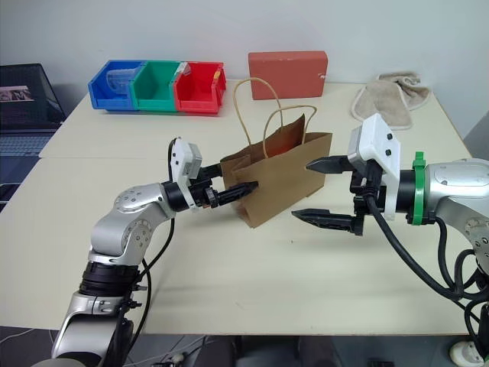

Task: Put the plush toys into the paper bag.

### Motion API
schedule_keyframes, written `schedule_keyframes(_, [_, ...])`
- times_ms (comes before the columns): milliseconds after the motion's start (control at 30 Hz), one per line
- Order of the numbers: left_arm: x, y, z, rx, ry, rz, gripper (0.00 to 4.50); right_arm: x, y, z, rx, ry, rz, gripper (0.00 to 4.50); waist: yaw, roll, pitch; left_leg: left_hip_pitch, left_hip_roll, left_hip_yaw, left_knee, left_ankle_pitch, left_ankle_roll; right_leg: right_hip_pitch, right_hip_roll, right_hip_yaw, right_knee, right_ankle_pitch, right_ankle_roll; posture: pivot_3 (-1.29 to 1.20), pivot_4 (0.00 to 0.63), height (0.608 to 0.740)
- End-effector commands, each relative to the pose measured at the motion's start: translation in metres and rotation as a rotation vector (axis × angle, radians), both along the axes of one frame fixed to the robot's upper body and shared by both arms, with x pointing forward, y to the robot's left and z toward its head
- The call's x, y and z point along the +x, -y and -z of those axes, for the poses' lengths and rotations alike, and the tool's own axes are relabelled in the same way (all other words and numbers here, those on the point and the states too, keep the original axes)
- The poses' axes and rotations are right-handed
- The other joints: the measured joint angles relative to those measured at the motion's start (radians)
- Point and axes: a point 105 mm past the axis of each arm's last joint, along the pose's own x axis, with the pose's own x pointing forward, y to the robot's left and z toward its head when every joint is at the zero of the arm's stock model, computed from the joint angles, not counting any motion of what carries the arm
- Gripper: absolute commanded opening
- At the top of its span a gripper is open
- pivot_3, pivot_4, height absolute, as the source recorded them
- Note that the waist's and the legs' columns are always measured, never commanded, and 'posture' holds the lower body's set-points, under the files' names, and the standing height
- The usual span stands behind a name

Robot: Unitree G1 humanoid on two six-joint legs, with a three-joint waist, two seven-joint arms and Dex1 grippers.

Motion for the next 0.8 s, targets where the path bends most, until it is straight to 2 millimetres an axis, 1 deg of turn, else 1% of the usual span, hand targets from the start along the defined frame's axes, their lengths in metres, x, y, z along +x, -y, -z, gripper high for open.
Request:
schedule_keyframes(33, [-0.002, 0.004, -0.010, -0.016, 0.049, 0.028, 2.15, -0.006, -0.005, -0.010, 0.019, 0.069, -0.019, 4.50, 0.000, 0.000, 0.000, 0.000, 0.000, 0.000, 0.000, 0.000, 0.000, 0.000, 0.000, 0.000, 0.000, 0.000, 0.000, 0.00, 0.150, 0.740])
schedule_keyframes(167, [-0.004, 0.006, -0.011, -0.024, 0.046, 0.053, 0.98, -0.004, -0.002, -0.005, -0.003, 0.074, 0.002, 4.50, 0.001, 0.000, 0.000, 0.000, 0.000, 0.000, 0.000, 0.000, 0.000, 0.000, 0.000, 0.000, 0.000, 0.000, 0.000, 0.00, 0.150, 0.740])
schedule_keyframes(267, [-0.004, 0.006, -0.012, -0.029, 0.048, 0.064, 0.05, -0.001, -0.001, -0.006, 0.024, 0.098, 0.031, 4.50, 0.001, 0.000, 0.000, 0.000, 0.000, 0.000, 0.000, 0.000, 0.000, 0.000, 0.000, 0.000, 0.000, 0.000, 0.000, 0.00, 0.150, 0.740])
schedule_keyframes(367, [-0.001, 0.003, -0.013, -0.035, 0.049, 0.079, 0.02, 0.010, 0.005, -0.006, 0.031, 0.197, 0.127, 4.50, 0.001, 0.000, 0.000, 0.000, 0.000, 0.000, 0.000, 0.000, 0.000, 0.000, 0.000, 0.000, 0.000, 0.000, 0.000, 0.00, 0.150, 0.740])
schedule_keyframes(400, [0.000, 0.003, -0.015, -0.038, 0.046, 0.094, 0.02, 0.011, 0.007, -0.004, 0.028, 0.196, 0.142, 4.50, 0.002, 0.000, 0.000, 0.000, 0.000, 0.000, 0.000, 0.000, 0.000, 0.000, 0.000, 0.000, 0.000, 0.000, 0.000, 0.00, 0.150, 0.740])
schedule_keyframes(500, [-0.003, 0.003, -0.021, -0.043, 0.029, 0.178, 0.02, 0.006, 0.016, 0.002, 0.013, 0.150, 0.139, 4.50, 0.005, 0.000, 0.000, 0.000, 0.000, 0.000, 0.000, 0.000, 0.000, 0.000, 0.000, 0.000, 0.000, 0.000, 0.000, 0.00, 0.150, 0.740])
schedule_keyframes(600, [-0.007, 0.004, -0.025, -0.028, 0.015, 0.264, 0.02, 0.000, 0.027, 0.001, -0.007, 0.154, 0.161, 4.50, 0.008, 0.000, 0.000, 0.000, -0.001, 0.000, 0.000, 0.000, 0.000, 0.000, 0.000, 0.000, 0.000, 0.000, 0.000, 0.00, 0.150, 0.740])
schedule_keyframes(667, [-0.010, 0.005, -0.024, -0.004, 0.013, 0.298, 0.02, -0.007, 0.033, 0.000, -0.016, 0.139, 0.165, 4.50, 0.009, 0.000, 0.000, 0.000, 0.000, 0.000, 0.000, 0.000, 0.000, 0.000, 0.000, 0.000, 0.000, 0.000, 0.000, 0.00, 0.150, 0.740])
schedule_keyframes(733, [-0.016, 0.009, -0.024, 0.038, -0.016, 0.396, 0.02, -0.023, 0.053, 0.000, -0.046, 0.085, 0.204, 4.50, 0.011, 0.000, 0.000, 0.000, -0.001, 0.000, -0.001, 0.000, 0.000, 0.000, 0.000, -0.001, 0.000, 0.000, 0.000, 0.00, 0.150, 0.740])
schedule_keyframes(800, [-0.018, 0.013, -0.017, 0.087, -0.049, 0.474, 0.02, -0.033, 0.072, -0.004, -0.066, 0.073, 0.279, 4.50, 0.013, 0.000, 0.000, -0.001, -0.001, -0.001, -0.001, 0.000, 0.000, 0.001, 0.000, -0.001, -0.001, 0.000, 0.000, 0.00, 0.150, 0.740])
